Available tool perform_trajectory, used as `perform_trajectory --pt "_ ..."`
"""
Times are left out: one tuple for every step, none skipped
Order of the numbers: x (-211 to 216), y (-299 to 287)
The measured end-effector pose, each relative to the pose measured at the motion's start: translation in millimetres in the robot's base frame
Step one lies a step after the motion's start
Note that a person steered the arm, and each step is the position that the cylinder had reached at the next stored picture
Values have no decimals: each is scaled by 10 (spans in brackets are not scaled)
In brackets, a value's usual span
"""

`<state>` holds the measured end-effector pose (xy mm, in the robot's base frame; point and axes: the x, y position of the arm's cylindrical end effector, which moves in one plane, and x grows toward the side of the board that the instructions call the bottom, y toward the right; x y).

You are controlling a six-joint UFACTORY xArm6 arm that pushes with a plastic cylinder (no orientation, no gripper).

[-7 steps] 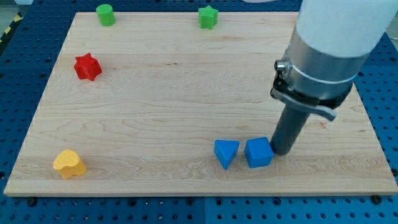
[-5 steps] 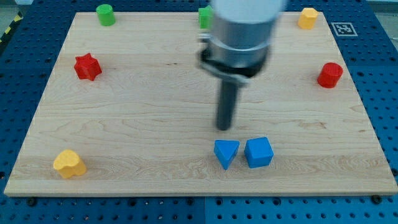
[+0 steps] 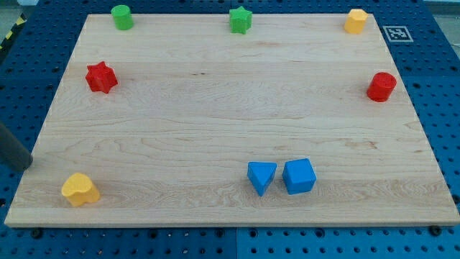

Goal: Push the yellow heart closer to the blue triangle

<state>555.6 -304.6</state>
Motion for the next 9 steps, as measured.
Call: perform_trajectory --pt "283 1" --pt "324 68" --pt "416 558" --pt "402 933" --pt "319 1151" --pt "278 1500" --pt "240 2028" --pt "84 2268" --pt "-164 2230"
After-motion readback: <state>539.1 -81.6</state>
